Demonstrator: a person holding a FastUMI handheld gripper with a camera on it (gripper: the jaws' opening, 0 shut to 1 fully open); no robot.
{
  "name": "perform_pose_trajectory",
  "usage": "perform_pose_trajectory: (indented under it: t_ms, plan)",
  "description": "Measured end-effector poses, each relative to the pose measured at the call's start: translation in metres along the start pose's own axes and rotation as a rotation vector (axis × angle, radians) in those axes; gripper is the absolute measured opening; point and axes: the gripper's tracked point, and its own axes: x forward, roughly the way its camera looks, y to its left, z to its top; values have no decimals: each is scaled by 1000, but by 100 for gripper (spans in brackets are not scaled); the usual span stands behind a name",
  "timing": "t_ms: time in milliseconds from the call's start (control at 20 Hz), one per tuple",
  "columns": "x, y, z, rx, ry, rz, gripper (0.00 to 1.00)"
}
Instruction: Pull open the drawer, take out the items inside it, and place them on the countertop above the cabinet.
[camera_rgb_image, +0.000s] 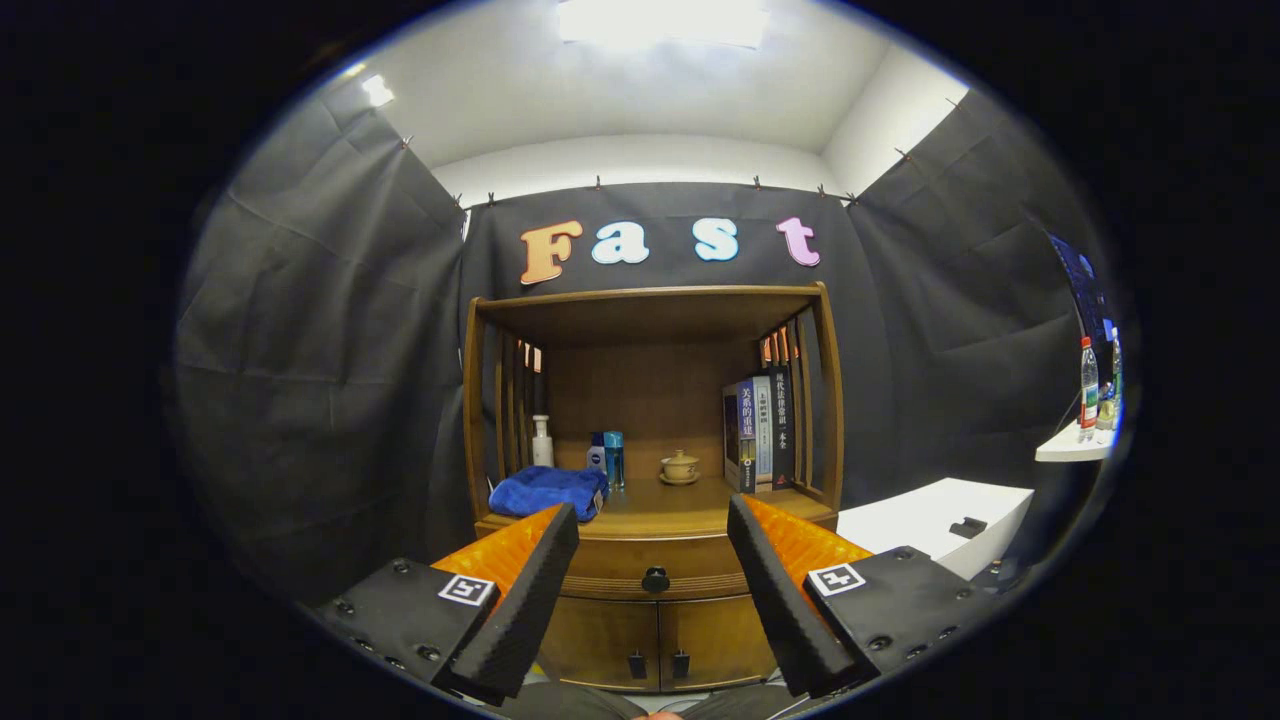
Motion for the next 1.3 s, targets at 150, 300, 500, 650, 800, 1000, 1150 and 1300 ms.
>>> perform_pose_trajectory:
  t_ms: [150,300,500,650,800,1000,1150,1300]
  plan:
    - [8,0,-14,-13,25,0,98]
    - [31,7,-39,-19,78,26,98]
    - [85,13,-62,-35,76,33,98]
    - [137,-1,-100,-61,95,-10,98]
    - [181,-14,-156,-13,179,-34,99]
    - [217,-35,-213,13,245,-72,98]
    - [229,-40,-239,8,283,-75,95]
    - [239,-40,-254,9,307,-72,91]
